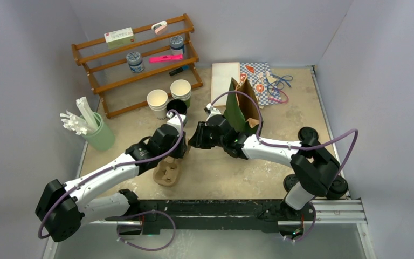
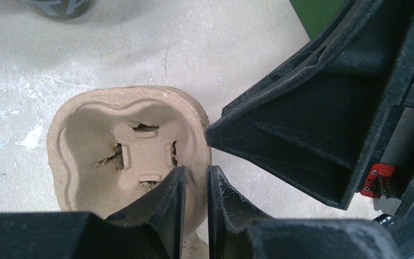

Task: Pack the takeout coffee

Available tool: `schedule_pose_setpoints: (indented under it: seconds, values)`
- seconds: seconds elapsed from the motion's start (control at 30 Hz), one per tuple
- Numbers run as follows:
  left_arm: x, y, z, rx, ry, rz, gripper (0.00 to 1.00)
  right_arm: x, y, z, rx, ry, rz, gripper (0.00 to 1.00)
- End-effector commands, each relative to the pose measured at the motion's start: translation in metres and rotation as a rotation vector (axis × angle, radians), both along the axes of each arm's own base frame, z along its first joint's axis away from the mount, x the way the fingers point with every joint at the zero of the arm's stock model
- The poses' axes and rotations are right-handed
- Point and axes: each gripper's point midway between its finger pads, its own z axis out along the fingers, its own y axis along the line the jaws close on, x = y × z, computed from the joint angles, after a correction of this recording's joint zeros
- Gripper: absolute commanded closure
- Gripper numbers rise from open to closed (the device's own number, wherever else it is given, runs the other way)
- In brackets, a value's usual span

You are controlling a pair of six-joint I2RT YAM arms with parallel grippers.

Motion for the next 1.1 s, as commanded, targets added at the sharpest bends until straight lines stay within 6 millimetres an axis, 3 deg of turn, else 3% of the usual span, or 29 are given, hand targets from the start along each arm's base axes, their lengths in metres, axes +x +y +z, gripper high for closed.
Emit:
schedule_pose_setpoints:
  seconds: [0.0,0.33,0.63,0.8,1.07]
  values:
    - [0.007,-0.012,0.03,-0.08,-0.076,-0.027,1.0,0.003,0.008,0.004,0.018,-0.015,0.023,0.71]
    - [0.007,-0.004,0.04,-0.088,-0.107,0.0,1.0,0.005,0.006,0.0,0.02,-0.003,0.014,0.8]
    - [0.004,-0.005,0.037,-0.097,-0.098,-0.008,1.0,0.001,0.008,0.003,0.053,-0.012,0.052,0.78]
    - [0.005,-0.007,0.026,-0.03,-0.061,-0.042,0.88,0.004,-0.002,-0.003,0.032,0.001,0.016,0.79]
    - [0.003,-0.019,0.006,-0.005,-0.03,-0.134,0.78,0.007,-0.025,-0.01,0.027,0.019,-0.079,0.84]
